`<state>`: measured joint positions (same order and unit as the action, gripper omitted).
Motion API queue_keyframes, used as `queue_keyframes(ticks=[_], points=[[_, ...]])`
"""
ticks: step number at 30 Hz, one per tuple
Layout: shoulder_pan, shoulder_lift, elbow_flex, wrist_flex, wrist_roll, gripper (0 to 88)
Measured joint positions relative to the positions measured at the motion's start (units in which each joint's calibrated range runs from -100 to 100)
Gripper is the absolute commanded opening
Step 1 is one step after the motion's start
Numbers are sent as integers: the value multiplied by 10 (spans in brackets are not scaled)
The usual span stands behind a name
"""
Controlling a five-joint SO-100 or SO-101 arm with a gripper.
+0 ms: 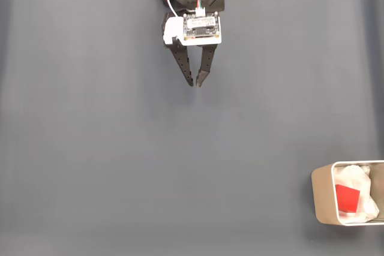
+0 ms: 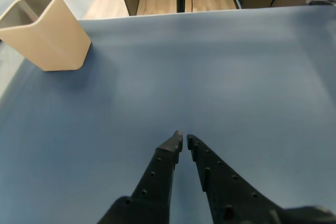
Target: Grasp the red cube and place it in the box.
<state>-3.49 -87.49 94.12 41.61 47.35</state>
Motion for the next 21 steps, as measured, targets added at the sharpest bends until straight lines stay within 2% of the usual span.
queue_keyframes(ticks=[4, 13, 21], points=[[-1, -43, 44, 6, 9, 0], [-21, -115, 49, 197, 13, 0], [-10, -118, 49, 290, 21, 0]])
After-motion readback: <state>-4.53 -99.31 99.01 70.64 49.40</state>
